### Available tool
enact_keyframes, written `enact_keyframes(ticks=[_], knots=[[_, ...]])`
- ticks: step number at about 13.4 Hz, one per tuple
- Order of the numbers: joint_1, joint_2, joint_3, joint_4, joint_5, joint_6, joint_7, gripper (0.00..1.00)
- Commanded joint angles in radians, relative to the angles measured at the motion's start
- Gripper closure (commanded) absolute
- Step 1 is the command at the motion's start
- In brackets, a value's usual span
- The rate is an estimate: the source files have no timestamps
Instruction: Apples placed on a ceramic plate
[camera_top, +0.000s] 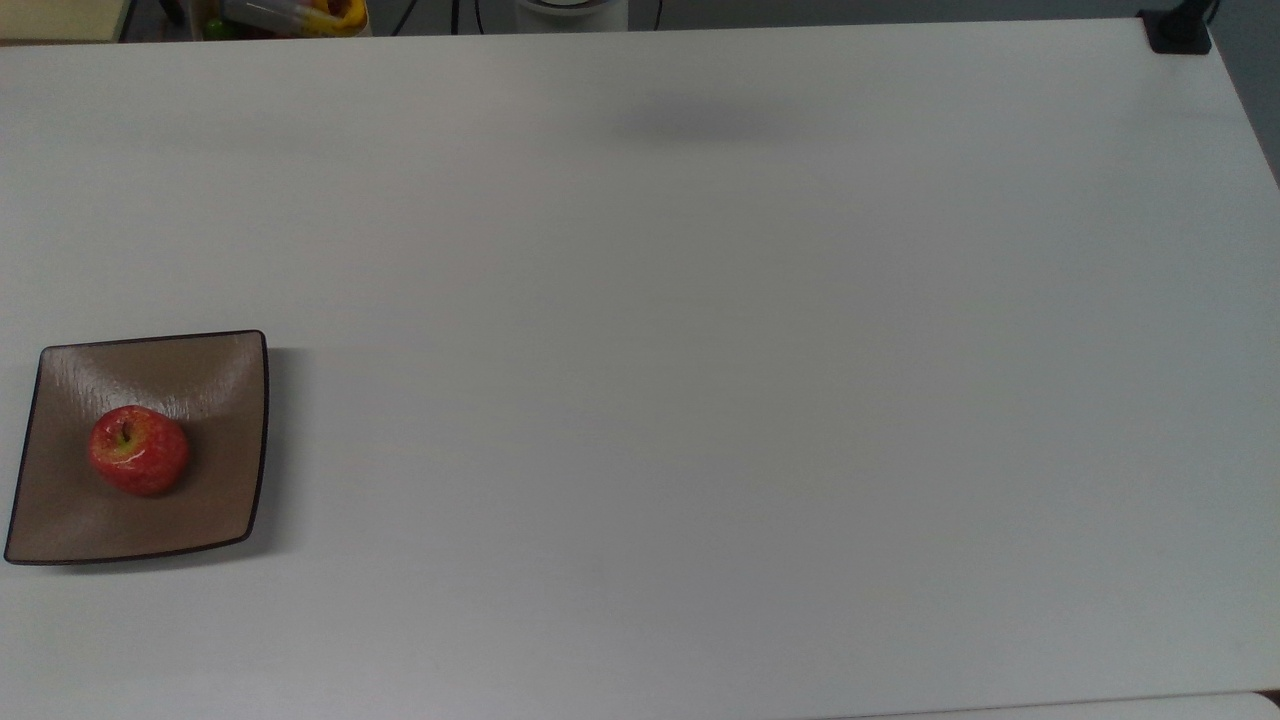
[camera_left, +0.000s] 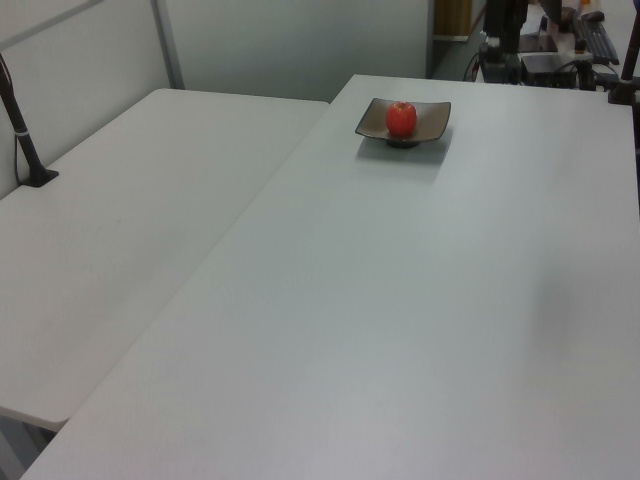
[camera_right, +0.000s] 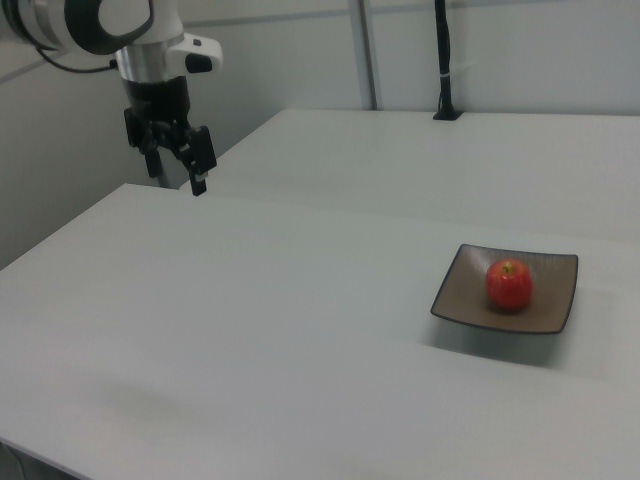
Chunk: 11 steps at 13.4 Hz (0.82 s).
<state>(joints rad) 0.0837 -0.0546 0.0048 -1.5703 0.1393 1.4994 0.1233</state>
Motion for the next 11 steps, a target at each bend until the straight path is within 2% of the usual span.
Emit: enact_keyframes(ticks=[1,3,6,11], knots=[[0.048,-0.027,-0.011,-0.092,-0.072,0.086,-0.013,0.00],[0.039,-0.021,-0.011,-0.108,-0.102,0.183,-0.106,0.00],[0.024,-0.016,-0.035,-0.108,-0.101,0.243,-0.223,0.00],[0.024,-0.021,-0.042,-0.105,-0.092,0.232,-0.224,0.00]])
